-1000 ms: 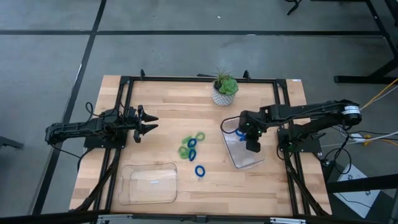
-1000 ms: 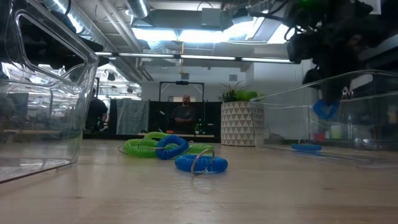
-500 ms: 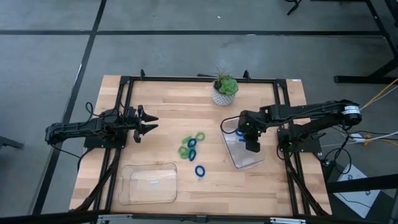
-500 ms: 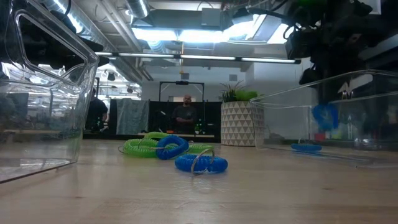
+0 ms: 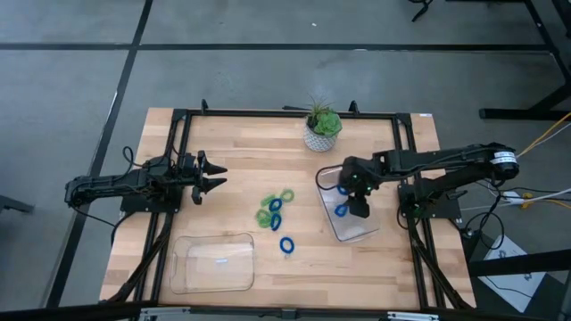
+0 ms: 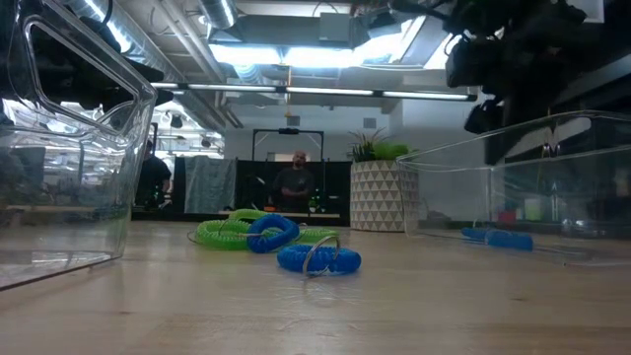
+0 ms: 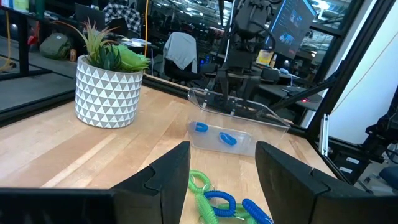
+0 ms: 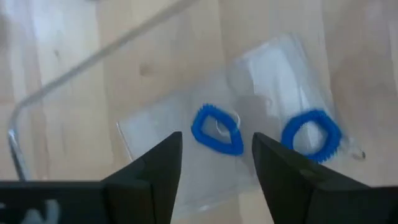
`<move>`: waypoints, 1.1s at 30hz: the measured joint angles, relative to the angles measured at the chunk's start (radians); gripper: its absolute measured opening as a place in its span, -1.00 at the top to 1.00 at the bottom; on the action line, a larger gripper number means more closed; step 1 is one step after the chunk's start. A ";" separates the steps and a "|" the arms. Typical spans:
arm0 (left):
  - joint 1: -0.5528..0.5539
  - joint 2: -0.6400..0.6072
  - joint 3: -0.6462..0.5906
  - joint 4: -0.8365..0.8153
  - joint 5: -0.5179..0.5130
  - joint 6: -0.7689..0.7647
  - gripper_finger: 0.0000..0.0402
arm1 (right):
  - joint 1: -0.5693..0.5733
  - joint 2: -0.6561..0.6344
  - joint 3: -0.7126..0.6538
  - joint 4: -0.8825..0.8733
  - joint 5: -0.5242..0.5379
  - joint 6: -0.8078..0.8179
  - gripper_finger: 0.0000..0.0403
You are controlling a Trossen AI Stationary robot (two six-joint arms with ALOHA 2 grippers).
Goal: Sort spring keychains
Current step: Put the green spring keychain into the left transparent bin
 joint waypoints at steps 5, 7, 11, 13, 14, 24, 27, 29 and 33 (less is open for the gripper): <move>0.000 0.000 0.000 0.000 0.000 0.000 0.12 | 0.000 0.000 0.000 0.132 -0.066 0.000 0.04; 0.000 0.000 0.000 0.000 0.000 0.000 0.12 | 0.000 0.000 0.000 0.190 -0.097 -0.001 0.04; 0.000 0.000 0.000 0.000 0.000 0.000 0.12 | 0.000 0.000 0.000 0.311 -0.153 -0.005 0.04; 0.000 0.000 0.000 0.000 0.000 0.000 0.12 | 0.000 0.000 0.000 0.384 -0.182 -0.016 0.04; 0.000 0.000 0.000 0.000 0.000 0.000 0.12 | 0.000 0.000 0.000 0.424 -0.197 -0.027 0.04; 0.000 0.000 0.000 0.000 0.000 0.000 0.12 | 0.000 0.000 0.001 0.829 -0.228 -0.072 0.03; 0.000 0.000 0.000 0.000 0.000 0.000 0.12 | 0.000 0.009 0.003 0.883 -0.227 -0.104 0.03; 0.000 0.000 0.000 0.000 0.000 0.000 0.12 | 0.000 0.031 0.024 0.876 -0.210 -0.109 0.03; 0.000 0.000 0.000 0.000 0.000 0.000 0.12 | 0.000 0.106 0.093 0.870 -0.202 -0.110 0.03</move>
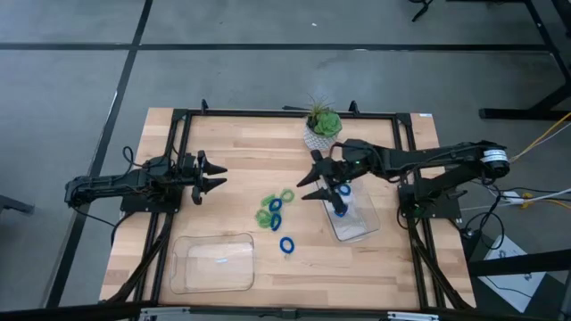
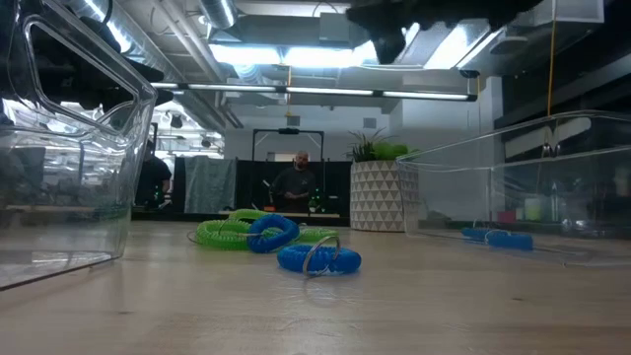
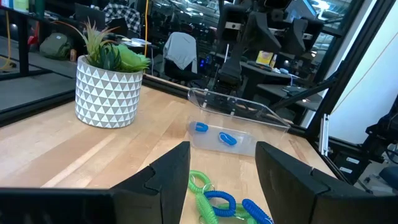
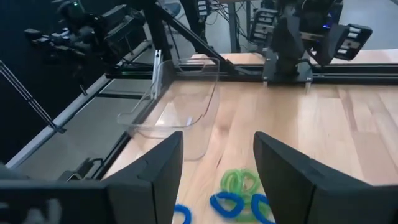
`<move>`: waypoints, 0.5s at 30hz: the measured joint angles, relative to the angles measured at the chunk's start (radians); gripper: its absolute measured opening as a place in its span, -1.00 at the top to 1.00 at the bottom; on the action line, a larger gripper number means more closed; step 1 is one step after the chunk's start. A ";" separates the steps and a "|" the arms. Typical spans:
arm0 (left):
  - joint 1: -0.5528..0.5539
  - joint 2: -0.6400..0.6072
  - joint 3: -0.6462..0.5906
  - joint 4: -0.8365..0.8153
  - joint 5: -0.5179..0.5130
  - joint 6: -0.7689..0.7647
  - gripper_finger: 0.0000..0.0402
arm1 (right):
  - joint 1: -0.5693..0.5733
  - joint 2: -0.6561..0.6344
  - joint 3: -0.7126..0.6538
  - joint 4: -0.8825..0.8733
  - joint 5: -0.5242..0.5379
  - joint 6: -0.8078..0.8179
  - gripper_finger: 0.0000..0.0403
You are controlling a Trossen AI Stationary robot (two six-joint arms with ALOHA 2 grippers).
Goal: Sort spring keychains
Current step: Put the green spring keychain into the left transparent bin
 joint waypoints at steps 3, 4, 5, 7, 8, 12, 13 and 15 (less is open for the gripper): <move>0.000 0.000 0.000 0.000 0.000 0.000 0.12 | 0.000 0.069 0.065 -0.013 0.000 -0.002 0.03; 0.000 0.000 0.000 0.000 0.000 0.000 0.12 | 0.000 0.092 0.087 -0.030 0.000 -0.002 0.03; 0.000 0.000 0.000 0.000 0.000 0.000 0.12 | 0.000 0.115 0.110 -0.051 0.000 -0.002 0.03; 0.000 0.000 0.000 0.000 0.000 0.000 0.12 | 0.000 0.154 0.155 -0.097 0.000 -0.002 0.03; 0.000 0.000 0.000 0.000 0.000 0.000 0.12 | 0.000 0.173 0.177 -0.118 0.000 -0.002 0.03; 0.000 0.000 0.000 0.000 0.000 0.000 0.12 | 0.000 0.247 0.255 -0.192 -0.001 -0.020 0.03; 0.000 0.000 0.000 0.000 0.000 0.000 0.12 | 0.000 0.265 0.273 -0.208 -0.005 -0.031 0.03; 0.000 0.000 0.000 0.000 0.000 0.000 0.12 | 0.000 0.301 0.306 -0.229 -0.021 -0.046 0.03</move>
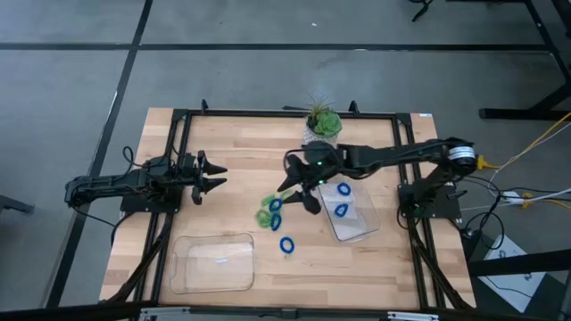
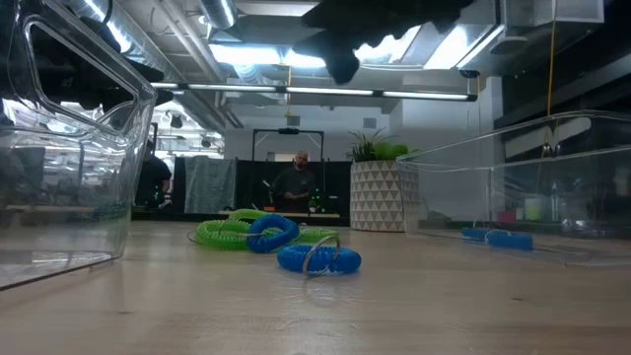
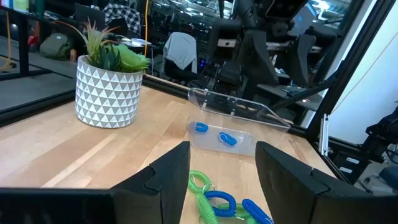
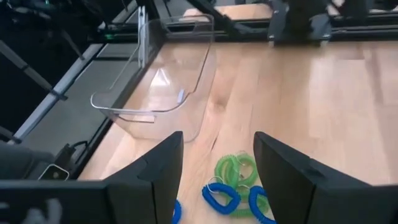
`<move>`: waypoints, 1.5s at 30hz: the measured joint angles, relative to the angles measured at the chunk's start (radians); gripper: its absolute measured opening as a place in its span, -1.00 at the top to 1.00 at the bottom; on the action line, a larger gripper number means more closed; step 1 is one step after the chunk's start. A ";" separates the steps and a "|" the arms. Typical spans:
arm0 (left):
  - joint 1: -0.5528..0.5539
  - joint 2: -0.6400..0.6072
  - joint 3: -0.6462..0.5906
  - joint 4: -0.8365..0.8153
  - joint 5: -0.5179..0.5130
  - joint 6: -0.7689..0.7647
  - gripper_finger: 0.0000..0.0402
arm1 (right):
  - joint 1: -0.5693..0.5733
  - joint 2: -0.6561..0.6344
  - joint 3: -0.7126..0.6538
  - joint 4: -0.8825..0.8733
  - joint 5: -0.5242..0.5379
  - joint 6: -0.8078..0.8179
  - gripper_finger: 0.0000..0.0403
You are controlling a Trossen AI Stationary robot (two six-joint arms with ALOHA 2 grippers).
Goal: Sort spring keychains
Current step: Put the green spring keychain into the left transparent bin
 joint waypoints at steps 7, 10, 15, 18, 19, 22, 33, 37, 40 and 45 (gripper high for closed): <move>0.000 0.000 0.000 0.000 0.000 0.000 0.12 | 0.000 0.098 0.062 -0.022 -0.040 -0.001 0.03; 0.000 0.000 0.000 0.000 0.000 0.000 0.12 | 0.000 0.118 0.069 -0.039 -0.041 -0.015 0.03; 0.000 0.000 0.000 0.000 0.000 0.000 0.12 | 0.000 0.134 0.070 -0.082 -0.035 -0.106 0.03; 0.000 0.000 0.000 0.000 0.000 0.000 0.12 | 0.004 0.134 0.070 -0.097 0.010 -0.134 0.03; 0.000 0.000 0.000 0.000 0.000 0.000 0.12 | 0.007 0.134 0.070 -0.103 0.025 -0.140 0.03; 0.000 0.000 0.000 0.000 0.000 0.000 0.12 | 0.014 0.134 0.082 -0.150 0.040 -0.142 0.03; 0.000 0.000 0.000 0.000 0.000 0.000 0.12 | 0.031 0.201 0.261 -0.409 0.074 -0.160 0.03; 0.000 0.000 0.000 0.000 0.000 0.000 0.12 | 0.033 0.222 0.300 -0.452 0.074 -0.147 0.03; 0.000 0.000 0.000 0.000 0.000 0.000 0.12 | 0.039 0.226 0.316 -0.490 0.074 -0.128 0.03; 0.000 0.000 0.000 0.000 0.000 0.000 0.12 | 0.054 0.229 0.317 -0.537 0.074 -0.131 0.03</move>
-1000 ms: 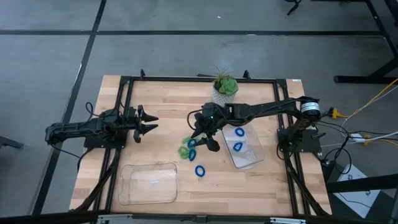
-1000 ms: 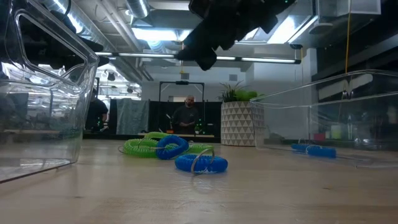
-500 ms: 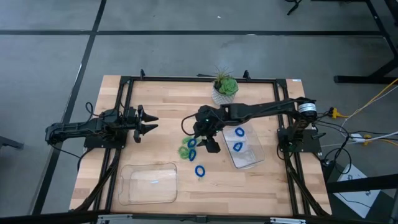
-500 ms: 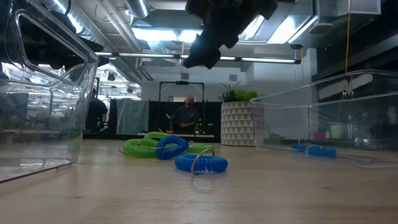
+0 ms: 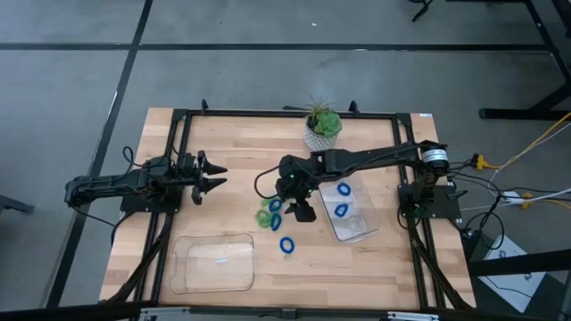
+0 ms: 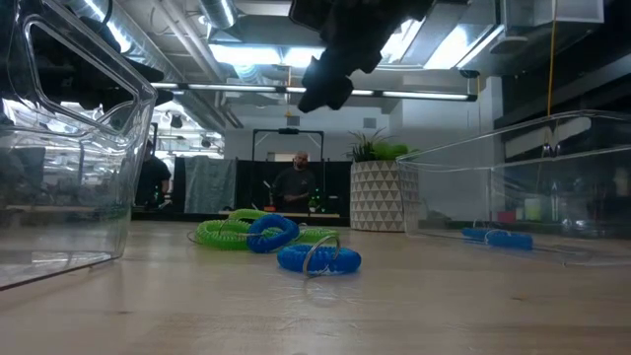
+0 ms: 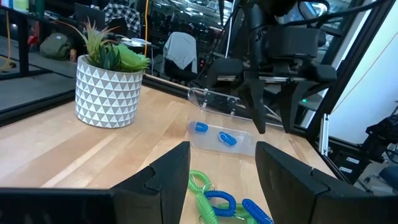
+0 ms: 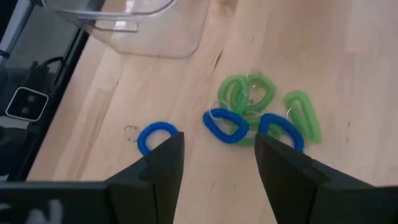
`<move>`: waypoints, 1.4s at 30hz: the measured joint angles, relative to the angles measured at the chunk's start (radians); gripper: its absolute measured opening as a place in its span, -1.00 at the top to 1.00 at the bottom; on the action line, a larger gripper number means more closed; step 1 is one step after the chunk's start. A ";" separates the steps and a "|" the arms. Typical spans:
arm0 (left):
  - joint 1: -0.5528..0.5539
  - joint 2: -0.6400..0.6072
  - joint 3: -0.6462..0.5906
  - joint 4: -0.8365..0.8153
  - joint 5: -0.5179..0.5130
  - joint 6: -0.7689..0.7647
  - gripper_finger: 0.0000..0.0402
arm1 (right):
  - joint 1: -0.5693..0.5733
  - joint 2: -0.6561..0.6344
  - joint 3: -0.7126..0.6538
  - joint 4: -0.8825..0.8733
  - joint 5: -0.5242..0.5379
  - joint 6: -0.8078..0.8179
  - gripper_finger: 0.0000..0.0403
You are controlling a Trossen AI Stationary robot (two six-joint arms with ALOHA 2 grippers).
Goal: Sort spring keychains
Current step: Put the green spring keychain into the left transparent bin
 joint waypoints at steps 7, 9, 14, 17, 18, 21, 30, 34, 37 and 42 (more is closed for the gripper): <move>0.000 0.000 0.000 0.000 0.000 0.000 0.12 | 0.027 0.000 0.000 -0.041 -0.001 -0.005 0.03; 0.000 0.000 0.000 0.000 0.000 0.000 0.12 | 0.034 0.000 -0.003 -0.041 0.000 -0.005 0.03; 0.000 0.000 0.000 0.000 0.000 0.000 0.12 | 0.046 0.006 -0.006 -0.034 -0.001 -0.012 0.03; 0.000 0.000 0.000 0.000 0.000 0.000 0.12 | 0.046 0.027 -0.006 -0.026 0.000 -0.030 0.03; 0.000 0.000 0.000 0.000 0.000 0.000 0.12 | 0.046 0.039 -0.006 -0.021 0.000 -0.031 0.03; 0.000 0.000 0.000 0.000 0.000 0.000 0.12 | 0.037 0.073 -0.006 -0.007 0.000 -0.032 0.03; 0.000 0.000 0.000 0.000 0.000 0.000 0.12 | 0.022 0.151 -0.008 0.011 0.017 -0.032 0.03; 0.000 0.000 0.000 0.000 0.000 0.000 0.12 | 0.022 0.164 -0.008 0.009 0.085 -0.039 0.03; 0.000 0.000 0.000 0.000 0.000 0.000 0.12 | 0.018 0.166 -0.008 0.010 0.175 -0.071 0.03; 0.000 0.000 0.000 0.000 0.000 0.000 0.12 | 0.007 0.168 -0.008 -0.003 0.235 -0.084 0.03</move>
